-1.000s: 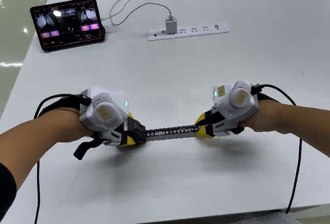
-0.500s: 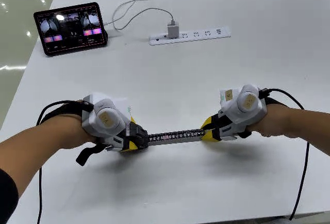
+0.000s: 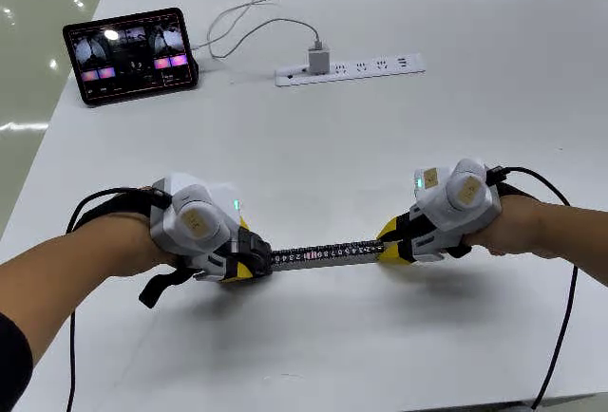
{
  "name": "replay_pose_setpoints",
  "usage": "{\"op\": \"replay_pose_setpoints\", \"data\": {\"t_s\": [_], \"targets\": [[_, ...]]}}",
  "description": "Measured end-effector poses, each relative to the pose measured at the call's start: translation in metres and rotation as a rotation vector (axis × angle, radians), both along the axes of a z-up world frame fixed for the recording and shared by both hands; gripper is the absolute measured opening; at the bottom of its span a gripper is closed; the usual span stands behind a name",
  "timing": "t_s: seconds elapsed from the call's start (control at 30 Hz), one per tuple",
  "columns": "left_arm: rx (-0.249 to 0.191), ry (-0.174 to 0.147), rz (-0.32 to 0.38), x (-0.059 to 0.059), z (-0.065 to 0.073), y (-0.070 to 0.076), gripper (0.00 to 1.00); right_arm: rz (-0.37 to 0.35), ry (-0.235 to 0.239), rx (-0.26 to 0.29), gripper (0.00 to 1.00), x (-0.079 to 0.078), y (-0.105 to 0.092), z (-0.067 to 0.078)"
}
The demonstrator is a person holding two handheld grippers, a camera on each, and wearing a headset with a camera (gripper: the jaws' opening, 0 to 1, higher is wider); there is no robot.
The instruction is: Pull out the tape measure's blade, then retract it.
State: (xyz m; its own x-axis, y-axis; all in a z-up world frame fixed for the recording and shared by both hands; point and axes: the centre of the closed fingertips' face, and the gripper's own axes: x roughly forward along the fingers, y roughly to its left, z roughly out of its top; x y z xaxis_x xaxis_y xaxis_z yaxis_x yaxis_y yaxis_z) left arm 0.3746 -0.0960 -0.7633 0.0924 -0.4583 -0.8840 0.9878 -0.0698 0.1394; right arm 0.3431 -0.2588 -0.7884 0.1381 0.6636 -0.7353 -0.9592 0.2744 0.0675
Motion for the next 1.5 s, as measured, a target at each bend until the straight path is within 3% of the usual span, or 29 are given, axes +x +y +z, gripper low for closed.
{"op": "replay_pose_setpoints", "data": {"t_s": [1.5], "targets": [[-0.011,0.003,-0.001,-0.001,0.002,0.0,0.32,-0.038,0.01,0.008,0.08,-0.007,-0.029,0.003]]}}
